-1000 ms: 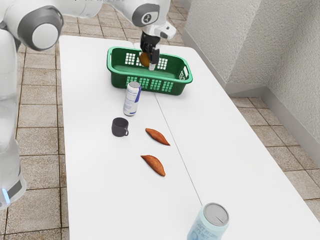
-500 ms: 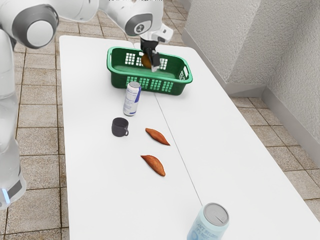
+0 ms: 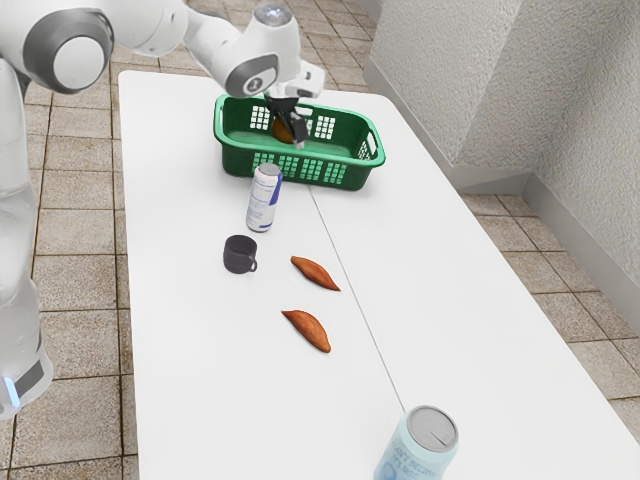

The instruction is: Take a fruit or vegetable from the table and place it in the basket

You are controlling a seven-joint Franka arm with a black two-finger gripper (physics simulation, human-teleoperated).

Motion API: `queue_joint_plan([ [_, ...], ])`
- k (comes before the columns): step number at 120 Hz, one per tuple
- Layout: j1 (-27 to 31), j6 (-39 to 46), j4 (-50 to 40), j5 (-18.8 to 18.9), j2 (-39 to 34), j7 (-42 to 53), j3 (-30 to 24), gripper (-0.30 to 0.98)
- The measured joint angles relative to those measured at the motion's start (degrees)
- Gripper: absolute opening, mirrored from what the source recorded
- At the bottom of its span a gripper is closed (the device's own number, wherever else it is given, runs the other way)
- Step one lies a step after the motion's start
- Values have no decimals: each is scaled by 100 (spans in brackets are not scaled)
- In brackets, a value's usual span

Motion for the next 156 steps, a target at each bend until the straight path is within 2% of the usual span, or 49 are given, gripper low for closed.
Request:
queue_joint_plan([
  [66,51,825,-232,-59,285,-656,-70,13],
  [77,93,899,-230,-136,320,-661,-86,37],
  [88,115,944,-232,-282,343,-551,-112,52],
  [101,85,969,-227,-507,363,-265,-143,60],
  [120,56,732,-2,-654,346,144,-43,65],
  [132,61,-68,952,-678,402,352,-21,66],
  [145,-424,-2244,3248,-703,444,538,-61,67],
  [156,-990,-4094,4530,-725,587,668,-94,67],
])
